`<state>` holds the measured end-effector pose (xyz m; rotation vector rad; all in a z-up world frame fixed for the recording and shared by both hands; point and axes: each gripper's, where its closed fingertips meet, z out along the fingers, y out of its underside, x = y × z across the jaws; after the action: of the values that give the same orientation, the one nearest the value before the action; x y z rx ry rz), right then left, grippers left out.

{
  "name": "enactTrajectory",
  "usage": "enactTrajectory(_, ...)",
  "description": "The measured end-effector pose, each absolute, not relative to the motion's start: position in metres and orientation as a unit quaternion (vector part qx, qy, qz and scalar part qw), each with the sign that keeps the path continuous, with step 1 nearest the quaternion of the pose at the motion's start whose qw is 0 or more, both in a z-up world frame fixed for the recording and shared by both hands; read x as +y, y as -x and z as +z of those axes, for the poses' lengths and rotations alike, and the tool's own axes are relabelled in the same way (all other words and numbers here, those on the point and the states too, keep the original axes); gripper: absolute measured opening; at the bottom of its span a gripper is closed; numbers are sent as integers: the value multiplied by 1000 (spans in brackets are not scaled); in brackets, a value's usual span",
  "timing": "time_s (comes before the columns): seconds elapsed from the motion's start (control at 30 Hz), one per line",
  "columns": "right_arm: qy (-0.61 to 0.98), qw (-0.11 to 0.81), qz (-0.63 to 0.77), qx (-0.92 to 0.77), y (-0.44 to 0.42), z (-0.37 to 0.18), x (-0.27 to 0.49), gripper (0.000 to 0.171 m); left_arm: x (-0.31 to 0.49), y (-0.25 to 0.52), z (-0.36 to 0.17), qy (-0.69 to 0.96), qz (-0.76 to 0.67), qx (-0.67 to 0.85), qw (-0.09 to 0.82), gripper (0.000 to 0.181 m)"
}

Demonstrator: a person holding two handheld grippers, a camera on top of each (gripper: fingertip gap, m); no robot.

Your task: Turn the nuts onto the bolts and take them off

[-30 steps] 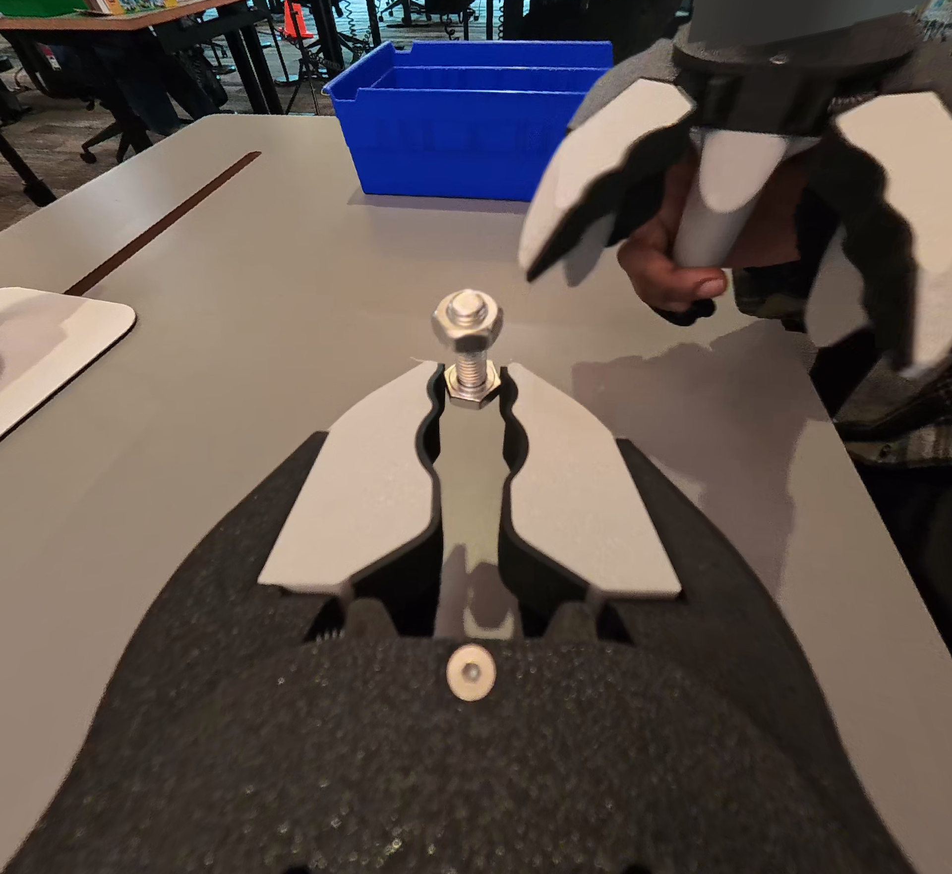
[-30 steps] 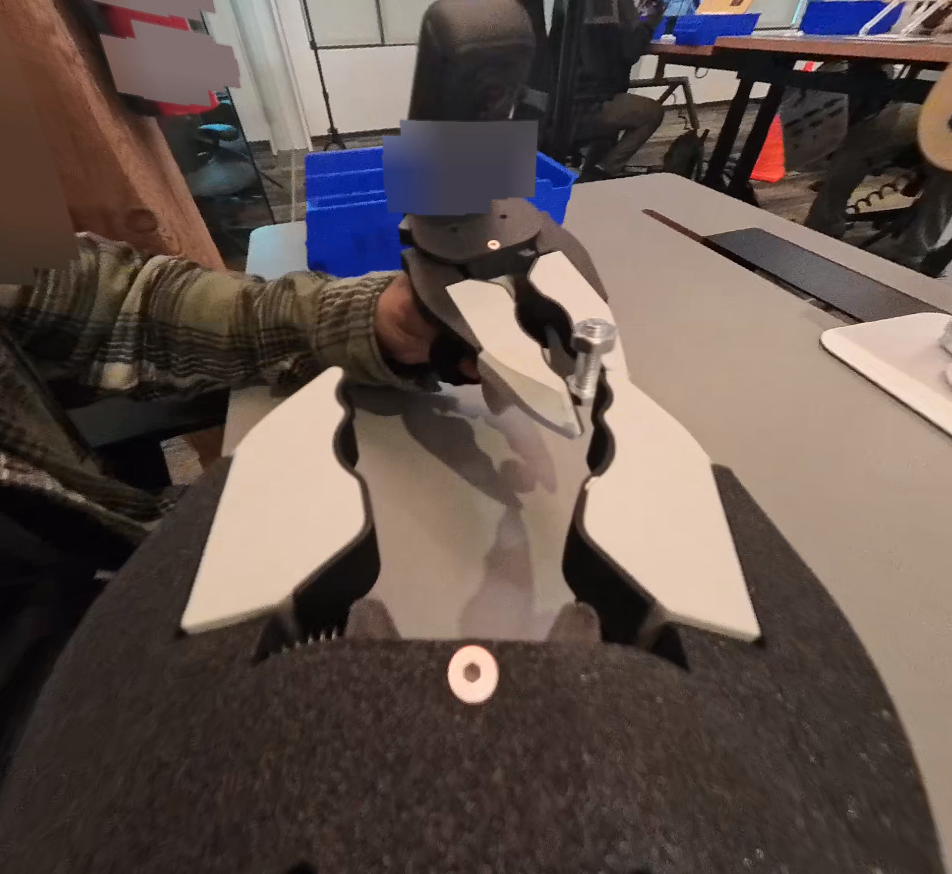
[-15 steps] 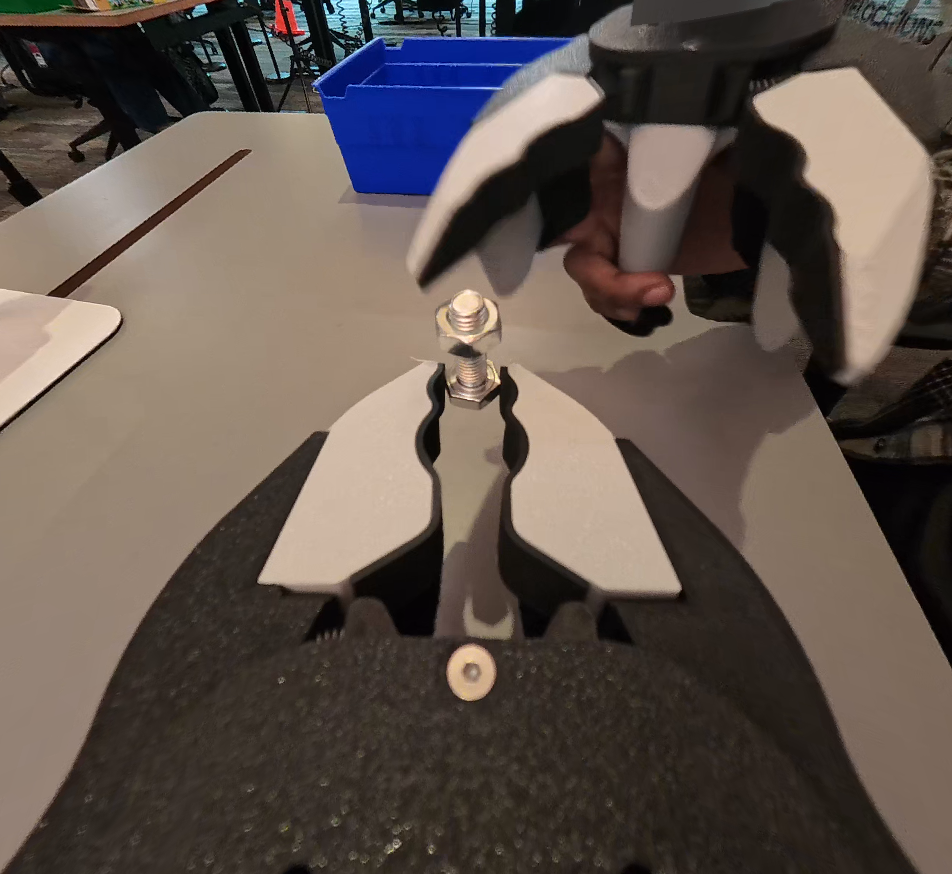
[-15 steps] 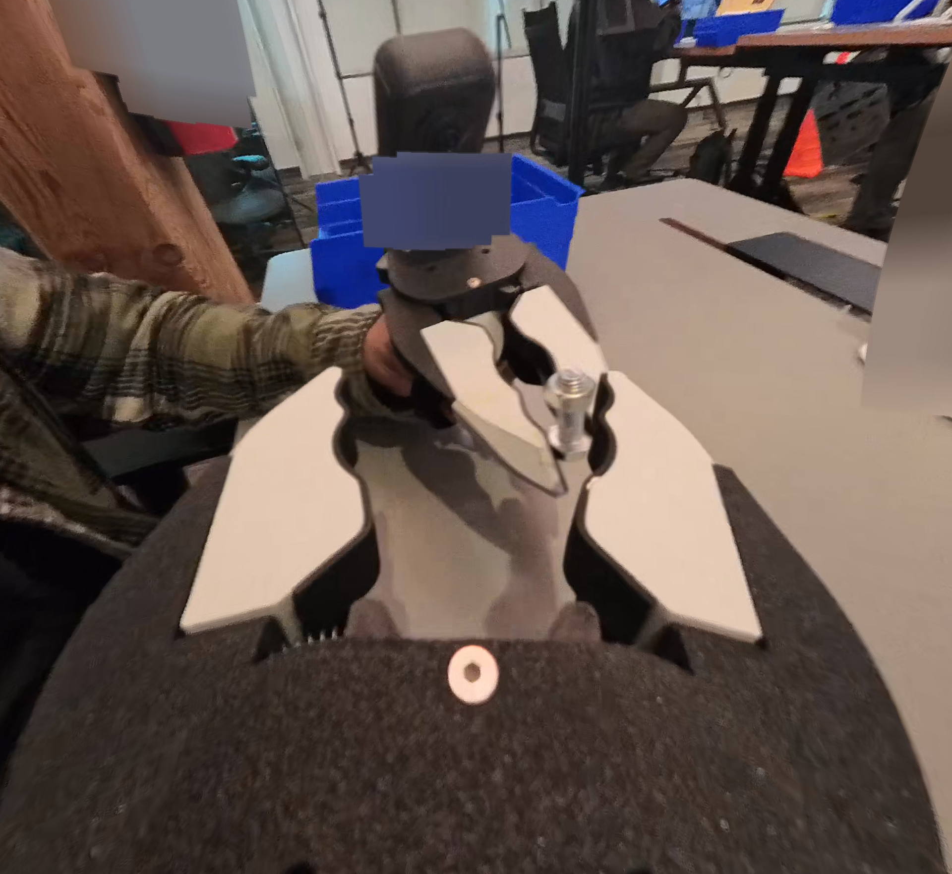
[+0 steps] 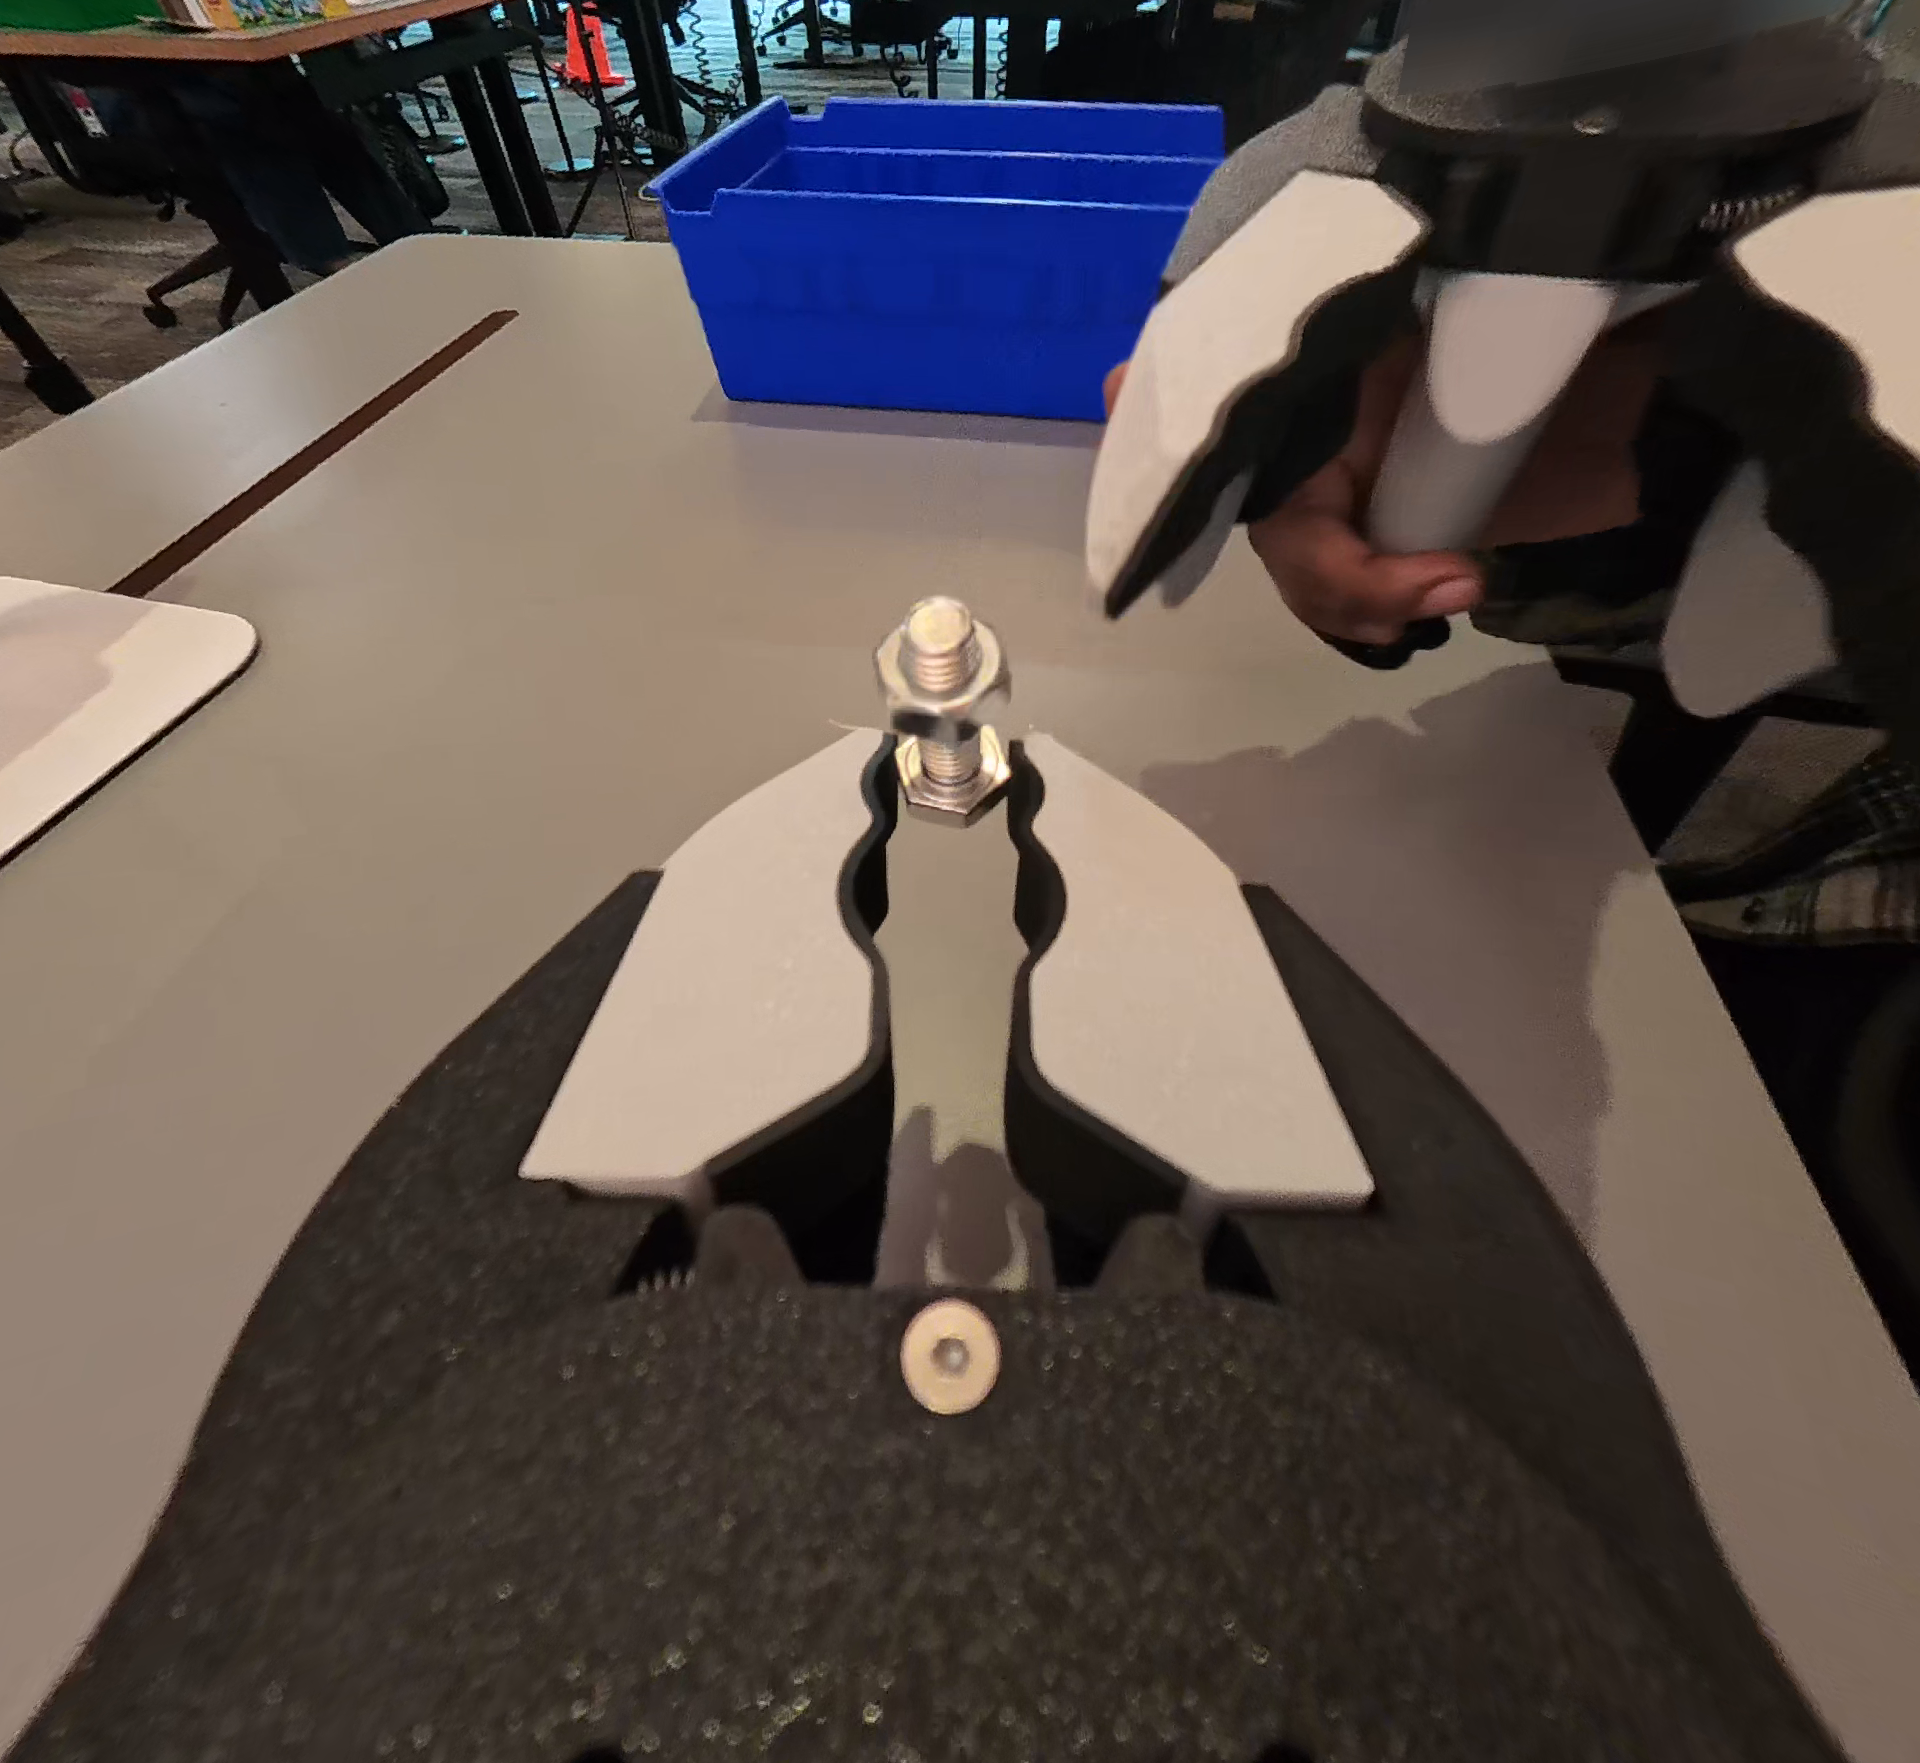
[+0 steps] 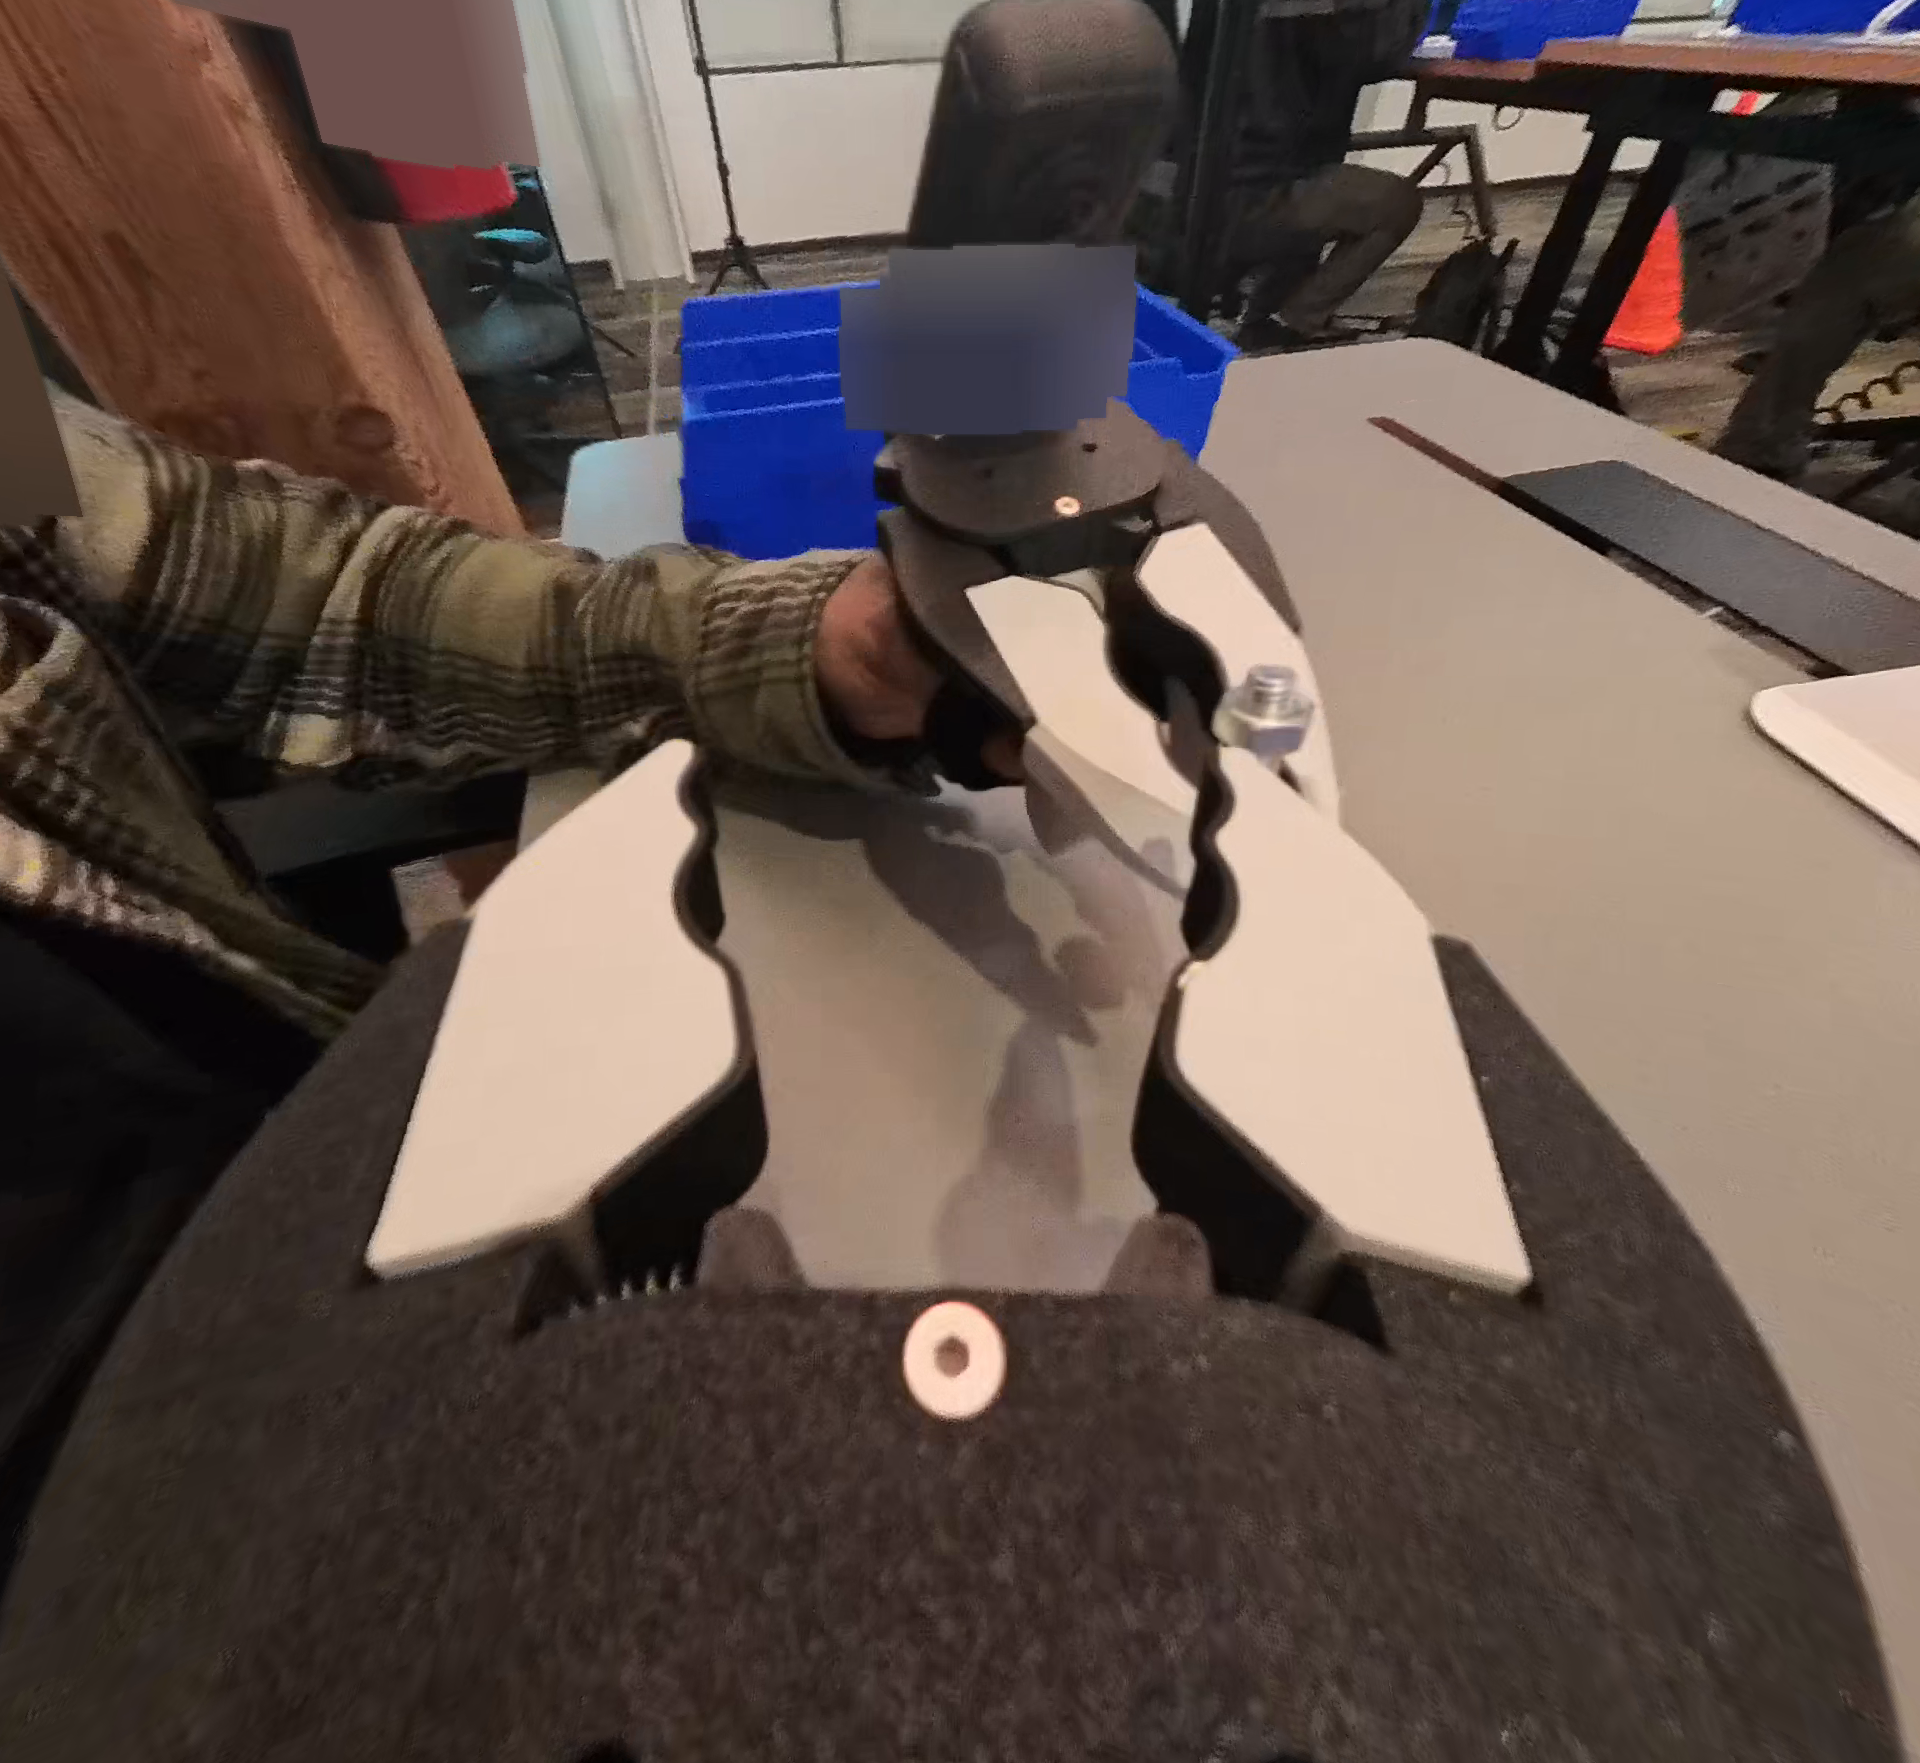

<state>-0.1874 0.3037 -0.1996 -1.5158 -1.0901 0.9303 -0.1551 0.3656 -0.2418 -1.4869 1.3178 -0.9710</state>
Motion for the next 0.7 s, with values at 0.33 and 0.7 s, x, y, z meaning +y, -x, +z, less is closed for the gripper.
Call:
enactTrajectory(0.33,632,507,378,-448,185,-200,333,88,360,152,-242,595,-397,541,443,20)
enactTrajectory(0.7,638,521,343,-452,177,-189,327,86,359,152,-240,593,-399,539,445,20)
